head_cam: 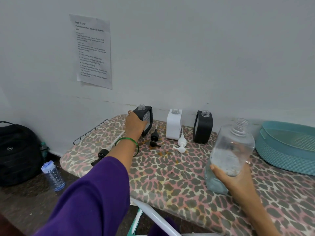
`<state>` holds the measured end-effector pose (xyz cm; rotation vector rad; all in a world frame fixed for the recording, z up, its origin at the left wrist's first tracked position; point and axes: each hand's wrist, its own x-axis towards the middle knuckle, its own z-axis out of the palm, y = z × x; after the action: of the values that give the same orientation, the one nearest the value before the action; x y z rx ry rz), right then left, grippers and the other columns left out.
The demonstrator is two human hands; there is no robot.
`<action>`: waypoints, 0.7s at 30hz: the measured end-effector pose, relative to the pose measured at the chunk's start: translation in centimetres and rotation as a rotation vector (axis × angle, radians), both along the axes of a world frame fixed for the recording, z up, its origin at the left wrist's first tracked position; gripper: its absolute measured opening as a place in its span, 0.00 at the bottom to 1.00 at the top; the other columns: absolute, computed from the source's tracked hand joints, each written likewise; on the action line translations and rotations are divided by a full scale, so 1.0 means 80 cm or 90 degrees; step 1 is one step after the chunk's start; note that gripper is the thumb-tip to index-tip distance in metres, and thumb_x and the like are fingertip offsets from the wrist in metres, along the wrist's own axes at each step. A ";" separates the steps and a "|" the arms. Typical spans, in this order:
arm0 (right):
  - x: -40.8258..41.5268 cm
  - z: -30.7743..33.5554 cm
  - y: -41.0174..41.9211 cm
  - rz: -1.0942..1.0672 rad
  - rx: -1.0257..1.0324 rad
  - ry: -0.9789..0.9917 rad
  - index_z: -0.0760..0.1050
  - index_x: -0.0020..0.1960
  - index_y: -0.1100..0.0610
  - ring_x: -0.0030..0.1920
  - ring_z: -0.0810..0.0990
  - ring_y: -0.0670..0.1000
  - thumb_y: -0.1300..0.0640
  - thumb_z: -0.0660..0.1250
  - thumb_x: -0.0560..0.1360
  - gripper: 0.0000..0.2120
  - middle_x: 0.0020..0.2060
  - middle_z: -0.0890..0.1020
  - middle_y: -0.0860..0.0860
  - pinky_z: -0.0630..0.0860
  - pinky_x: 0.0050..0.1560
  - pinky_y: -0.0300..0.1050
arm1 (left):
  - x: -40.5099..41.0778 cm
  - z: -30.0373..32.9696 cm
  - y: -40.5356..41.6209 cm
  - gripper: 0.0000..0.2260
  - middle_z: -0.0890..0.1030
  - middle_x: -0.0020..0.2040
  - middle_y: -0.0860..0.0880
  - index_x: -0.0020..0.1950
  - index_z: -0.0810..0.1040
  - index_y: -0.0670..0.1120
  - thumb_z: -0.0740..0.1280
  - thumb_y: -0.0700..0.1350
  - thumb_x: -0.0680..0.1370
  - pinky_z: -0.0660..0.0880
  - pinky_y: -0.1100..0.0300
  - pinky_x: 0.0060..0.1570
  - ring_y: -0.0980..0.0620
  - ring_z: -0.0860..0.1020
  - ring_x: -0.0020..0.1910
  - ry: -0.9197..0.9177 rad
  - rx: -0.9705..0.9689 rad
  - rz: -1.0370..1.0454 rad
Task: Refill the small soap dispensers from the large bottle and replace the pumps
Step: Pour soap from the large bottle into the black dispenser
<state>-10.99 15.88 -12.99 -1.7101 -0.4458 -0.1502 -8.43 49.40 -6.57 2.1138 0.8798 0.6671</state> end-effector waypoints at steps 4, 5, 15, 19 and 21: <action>-0.001 0.000 -0.001 -0.004 -0.012 -0.007 0.69 0.68 0.55 0.60 0.79 0.50 0.30 0.76 0.53 0.51 0.60 0.79 0.51 0.75 0.63 0.58 | 0.000 0.001 -0.003 0.23 0.75 0.58 0.37 0.61 0.66 0.36 0.74 0.40 0.72 0.68 0.55 0.42 0.39 0.76 0.57 -0.024 -0.014 0.010; -0.002 0.000 -0.001 -0.005 -0.013 -0.007 0.69 0.68 0.55 0.60 0.78 0.50 0.30 0.76 0.53 0.51 0.60 0.78 0.51 0.74 0.63 0.57 | 0.000 0.001 -0.003 0.22 0.75 0.55 0.38 0.59 0.66 0.37 0.73 0.40 0.72 0.68 0.56 0.41 0.39 0.76 0.56 -0.033 -0.019 0.015; -0.002 0.000 0.000 0.007 -0.010 0.001 0.69 0.67 0.56 0.56 0.80 0.46 0.36 0.77 0.54 0.47 0.57 0.80 0.50 0.77 0.60 0.52 | -0.057 0.027 -0.033 0.22 0.78 0.54 0.47 0.62 0.72 0.42 0.75 0.43 0.71 0.73 0.61 0.45 0.49 0.77 0.50 -0.286 -0.050 0.031; 0.000 -0.004 0.000 0.012 -0.001 0.000 0.69 0.67 0.56 0.57 0.80 0.46 0.37 0.77 0.55 0.47 0.57 0.80 0.50 0.77 0.59 0.50 | -0.104 0.040 -0.077 0.21 0.78 0.49 0.57 0.61 0.74 0.49 0.75 0.47 0.71 0.73 0.70 0.43 0.62 0.77 0.46 -0.398 -0.130 -0.022; 0.000 -0.004 0.001 0.016 0.000 -0.003 0.69 0.68 0.56 0.58 0.80 0.47 0.37 0.77 0.55 0.46 0.58 0.79 0.50 0.76 0.60 0.49 | -0.127 0.036 -0.099 0.20 0.79 0.52 0.57 0.60 0.74 0.52 0.76 0.48 0.71 0.76 0.67 0.47 0.61 0.78 0.50 -0.425 -0.151 -0.066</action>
<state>-11.02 16.00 -13.32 -1.7045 -0.4708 -0.1369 -18.63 41.51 -3.67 1.5532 0.4442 1.0676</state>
